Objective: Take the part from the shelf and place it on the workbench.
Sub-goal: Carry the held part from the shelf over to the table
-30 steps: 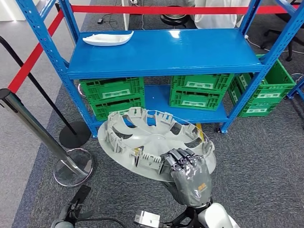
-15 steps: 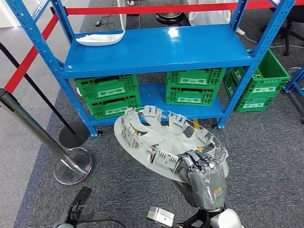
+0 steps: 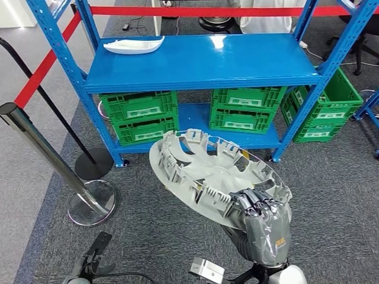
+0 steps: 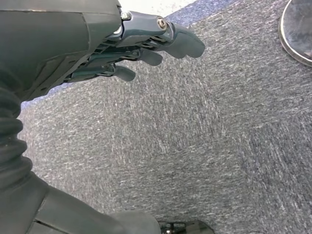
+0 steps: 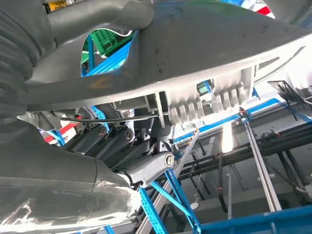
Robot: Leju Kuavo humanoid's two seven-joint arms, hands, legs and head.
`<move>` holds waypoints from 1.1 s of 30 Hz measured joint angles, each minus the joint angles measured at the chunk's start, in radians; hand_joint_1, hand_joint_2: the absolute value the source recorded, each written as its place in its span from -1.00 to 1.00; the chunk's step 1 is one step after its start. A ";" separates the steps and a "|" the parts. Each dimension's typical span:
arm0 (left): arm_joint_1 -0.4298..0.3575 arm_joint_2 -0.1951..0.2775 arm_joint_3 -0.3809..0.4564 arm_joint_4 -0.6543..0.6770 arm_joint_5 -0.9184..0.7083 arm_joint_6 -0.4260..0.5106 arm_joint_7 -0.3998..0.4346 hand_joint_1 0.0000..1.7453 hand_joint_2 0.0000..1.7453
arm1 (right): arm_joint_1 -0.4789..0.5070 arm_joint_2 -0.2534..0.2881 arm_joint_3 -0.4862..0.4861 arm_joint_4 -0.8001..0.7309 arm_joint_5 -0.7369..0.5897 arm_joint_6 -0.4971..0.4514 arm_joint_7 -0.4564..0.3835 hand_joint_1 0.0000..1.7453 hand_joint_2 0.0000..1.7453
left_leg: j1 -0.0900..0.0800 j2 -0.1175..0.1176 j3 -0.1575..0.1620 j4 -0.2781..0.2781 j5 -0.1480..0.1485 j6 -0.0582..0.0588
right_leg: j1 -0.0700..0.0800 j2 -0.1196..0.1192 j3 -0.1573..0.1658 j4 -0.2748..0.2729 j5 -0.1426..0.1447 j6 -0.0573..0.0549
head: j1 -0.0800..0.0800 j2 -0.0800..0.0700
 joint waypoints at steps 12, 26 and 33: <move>0.002 -0.001 0.000 0.000 -0.002 0.001 0.000 -1.00 1.00 | 0.022 0.000 -0.021 -0.013 -0.009 -0.006 0.002 1.00 1.00 | 0.002 -0.001 -0.131 0.297 -0.137 -0.042 | 0.004 0.004 0.008 -0.068 0.035 -0.061 | -0.008 0.000; 0.004 -0.003 0.004 0.000 -0.007 -0.002 0.000 -1.00 1.00 | 0.088 0.000 -0.085 -0.069 -0.033 -0.035 0.017 1.00 1.00 | 0.000 0.004 0.007 0.010 -0.018 0.008 | 0.003 0.002 -0.128 0.199 -0.085 -0.005 | 0.000 0.000; 0.004 -0.006 0.004 0.000 -0.008 -0.001 0.000 -1.00 1.00 | 0.101 0.000 -0.100 -0.083 -0.034 -0.036 0.017 1.00 1.00 | -0.007 0.004 0.001 0.020 -0.018 -0.011 | 0.005 -0.007 0.019 -0.065 0.023 -0.020 | -0.001 0.000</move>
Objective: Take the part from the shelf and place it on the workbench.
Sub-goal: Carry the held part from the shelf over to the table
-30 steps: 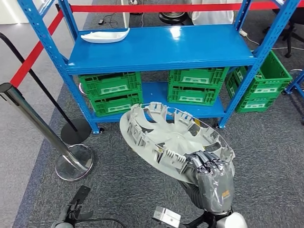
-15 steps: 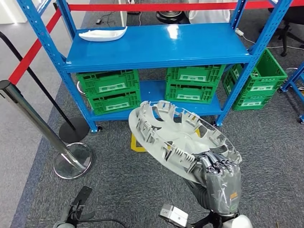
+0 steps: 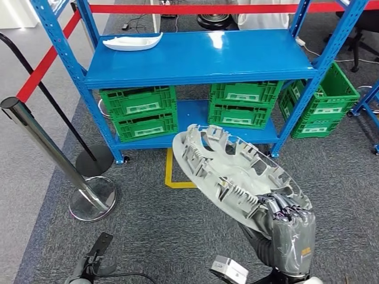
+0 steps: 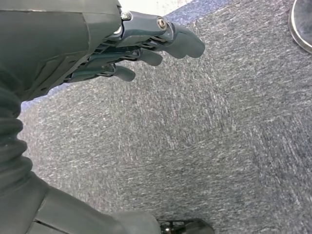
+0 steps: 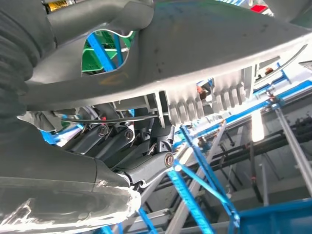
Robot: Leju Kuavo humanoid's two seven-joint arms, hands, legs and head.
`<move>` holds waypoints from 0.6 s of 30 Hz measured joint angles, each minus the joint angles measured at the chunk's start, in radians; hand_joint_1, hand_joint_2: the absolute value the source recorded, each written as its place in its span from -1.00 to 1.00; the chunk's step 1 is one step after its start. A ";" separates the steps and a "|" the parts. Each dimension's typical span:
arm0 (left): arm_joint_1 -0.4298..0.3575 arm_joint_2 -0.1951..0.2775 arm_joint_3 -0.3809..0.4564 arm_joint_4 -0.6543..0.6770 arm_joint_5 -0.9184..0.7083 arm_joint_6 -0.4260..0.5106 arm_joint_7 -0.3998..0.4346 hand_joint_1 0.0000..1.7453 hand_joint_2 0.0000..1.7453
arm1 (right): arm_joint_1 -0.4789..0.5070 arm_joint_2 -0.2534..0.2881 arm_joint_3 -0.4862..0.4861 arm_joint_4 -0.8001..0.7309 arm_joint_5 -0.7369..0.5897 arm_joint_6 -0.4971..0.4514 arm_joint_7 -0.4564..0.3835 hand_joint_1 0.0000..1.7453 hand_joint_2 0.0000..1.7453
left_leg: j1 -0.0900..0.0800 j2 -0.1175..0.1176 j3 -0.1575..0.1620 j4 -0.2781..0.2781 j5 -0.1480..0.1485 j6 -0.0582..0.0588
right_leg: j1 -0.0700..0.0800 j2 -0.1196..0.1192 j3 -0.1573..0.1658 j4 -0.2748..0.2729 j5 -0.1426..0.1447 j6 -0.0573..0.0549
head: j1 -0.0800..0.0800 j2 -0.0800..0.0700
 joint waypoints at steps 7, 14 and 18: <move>0.000 -0.002 0.000 0.000 0.000 0.001 0.000 -1.00 1.00 | 0.013 0.000 -0.013 -0.014 -0.003 -0.003 0.005 1.00 1.00 | 0.005 -0.001 -0.090 0.199 -0.117 -0.031 | -0.004 0.009 -0.013 -0.003 0.015 -0.037 | -0.008 0.000; 0.001 0.000 0.000 0.000 -0.002 0.001 0.000 -1.00 1.00 | 0.033 0.000 -0.030 -0.027 -0.017 -0.006 0.009 1.00 1.00 | 0.008 -0.015 0.001 0.038 -0.024 -0.021 | -0.002 0.029 -0.024 0.000 0.024 -0.022 | -0.008 0.000; 0.003 -0.002 0.000 0.000 -0.003 0.000 0.001 -1.00 1.00 | 0.045 0.000 -0.036 -0.039 -0.021 -0.014 0.012 1.00 1.00 | 0.006 -0.015 0.007 0.006 -0.018 -0.002 | -0.003 0.034 -0.036 -0.001 0.031 0.001 | -0.008 0.000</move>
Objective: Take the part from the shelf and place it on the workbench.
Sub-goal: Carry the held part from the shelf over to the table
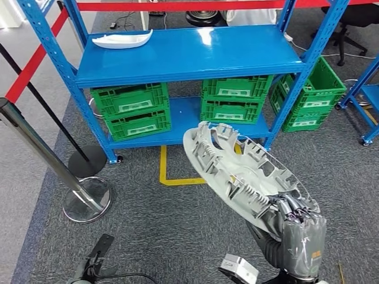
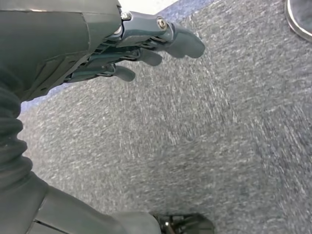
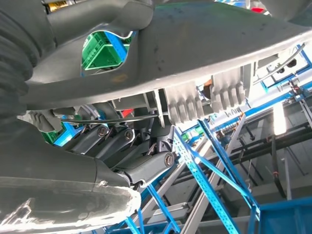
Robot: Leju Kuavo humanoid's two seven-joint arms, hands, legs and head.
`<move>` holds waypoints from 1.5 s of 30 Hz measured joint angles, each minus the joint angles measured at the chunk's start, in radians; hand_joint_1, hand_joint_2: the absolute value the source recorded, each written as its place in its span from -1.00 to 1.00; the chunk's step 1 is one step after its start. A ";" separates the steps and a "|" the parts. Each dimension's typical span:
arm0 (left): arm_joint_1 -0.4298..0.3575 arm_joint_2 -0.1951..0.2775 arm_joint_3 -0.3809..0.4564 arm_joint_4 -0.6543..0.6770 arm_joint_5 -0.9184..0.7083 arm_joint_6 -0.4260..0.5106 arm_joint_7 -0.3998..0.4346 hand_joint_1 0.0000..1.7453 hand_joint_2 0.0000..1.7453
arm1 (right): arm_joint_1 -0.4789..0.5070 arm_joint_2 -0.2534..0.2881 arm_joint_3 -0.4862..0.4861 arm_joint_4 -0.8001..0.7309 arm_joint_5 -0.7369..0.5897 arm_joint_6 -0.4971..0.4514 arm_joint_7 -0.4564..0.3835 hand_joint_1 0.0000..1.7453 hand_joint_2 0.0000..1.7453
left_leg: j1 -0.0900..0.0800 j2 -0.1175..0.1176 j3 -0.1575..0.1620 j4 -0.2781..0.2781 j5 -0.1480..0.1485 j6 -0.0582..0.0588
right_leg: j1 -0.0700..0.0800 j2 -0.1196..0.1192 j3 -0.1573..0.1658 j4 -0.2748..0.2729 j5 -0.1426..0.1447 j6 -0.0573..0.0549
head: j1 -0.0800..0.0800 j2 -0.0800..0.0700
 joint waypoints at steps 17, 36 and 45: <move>0.004 0.000 0.005 0.000 -0.001 0.000 0.000 -1.00 1.00 | 0.036 0.000 -0.034 -0.026 -0.015 -0.017 0.009 1.00 1.00 | -0.006 0.039 -0.017 0.044 -0.033 -0.017 | 0.001 -0.035 0.027 -0.004 -0.018 -0.028 | 0.007 0.000; 0.004 0.001 0.012 0.000 -0.007 -0.003 0.002 -1.00 1.00 | 0.063 0.000 -0.067 -0.053 -0.065 -0.019 -0.020 1.00 1.00 | 0.003 0.021 -0.004 0.001 0.002 0.021 | -0.004 -0.022 -0.131 0.266 -0.128 0.020 | 0.019 0.000; 0.003 0.000 0.015 0.000 -0.010 -0.003 0.002 -1.00 1.00 | 0.078 0.000 -0.090 -0.066 -0.092 -0.019 -0.052 1.00 1.00 | -0.010 0.086 0.005 0.005 -0.007 -0.005 | 0.007 -0.058 0.016 0.007 -0.018 -0.013 | 0.017 0.000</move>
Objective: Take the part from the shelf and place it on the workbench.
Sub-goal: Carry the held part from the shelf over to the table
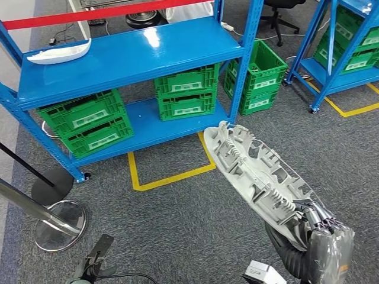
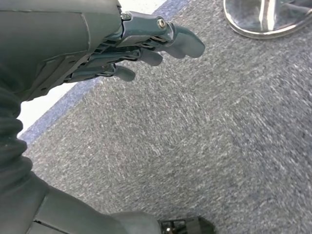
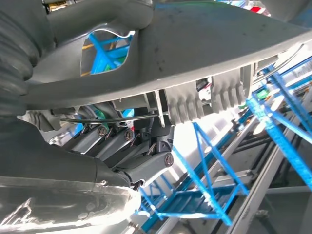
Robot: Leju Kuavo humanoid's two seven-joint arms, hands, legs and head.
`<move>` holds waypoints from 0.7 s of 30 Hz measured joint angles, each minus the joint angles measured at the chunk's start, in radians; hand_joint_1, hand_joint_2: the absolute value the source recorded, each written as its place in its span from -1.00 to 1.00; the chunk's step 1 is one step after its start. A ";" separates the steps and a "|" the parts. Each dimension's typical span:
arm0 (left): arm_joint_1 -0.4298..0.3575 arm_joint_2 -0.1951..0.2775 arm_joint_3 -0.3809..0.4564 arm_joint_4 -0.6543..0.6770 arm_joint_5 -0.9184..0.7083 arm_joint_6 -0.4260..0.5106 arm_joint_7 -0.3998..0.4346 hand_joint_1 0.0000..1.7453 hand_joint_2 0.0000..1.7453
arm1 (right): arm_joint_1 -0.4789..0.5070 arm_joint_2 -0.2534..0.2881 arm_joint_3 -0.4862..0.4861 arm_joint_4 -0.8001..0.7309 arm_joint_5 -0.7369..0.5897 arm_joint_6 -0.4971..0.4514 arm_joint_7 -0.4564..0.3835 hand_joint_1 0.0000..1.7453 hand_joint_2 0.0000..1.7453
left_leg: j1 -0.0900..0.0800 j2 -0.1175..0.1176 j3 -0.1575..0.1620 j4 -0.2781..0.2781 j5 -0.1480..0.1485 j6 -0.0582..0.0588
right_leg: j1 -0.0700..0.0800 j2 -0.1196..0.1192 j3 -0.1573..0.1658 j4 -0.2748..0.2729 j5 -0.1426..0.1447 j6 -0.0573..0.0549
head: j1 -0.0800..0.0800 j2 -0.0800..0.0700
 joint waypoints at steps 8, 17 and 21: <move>-0.002 0.000 0.001 0.000 -0.005 -0.005 0.000 -1.00 1.00 | 0.015 0.004 -0.024 -0.008 -0.028 0.000 -0.040 1.00 1.00 | 0.008 -0.065 -0.118 0.267 -0.119 -0.022 | -0.009 0.079 -0.009 -0.005 0.013 -0.022 | -0.005 0.000; -0.006 -0.001 0.002 0.000 -0.009 -0.009 -0.003 -1.00 1.00 | 0.033 0.008 -0.043 -0.022 -0.031 0.000 -0.052 1.00 1.00 | 0.020 -0.120 0.003 -0.006 0.001 0.011 | -0.016 0.128 -0.047 0.007 0.023 0.025 | 0.000 0.000; -0.003 0.001 0.005 0.000 -0.010 -0.010 -0.005 -1.00 1.00 | 0.034 0.008 -0.048 -0.024 -0.033 0.000 -0.056 1.00 1.00 | 0.015 -0.066 0.005 -0.009 0.001 0.027 | -0.013 0.038 -0.152 0.230 -0.084 0.033 | 0.010 0.000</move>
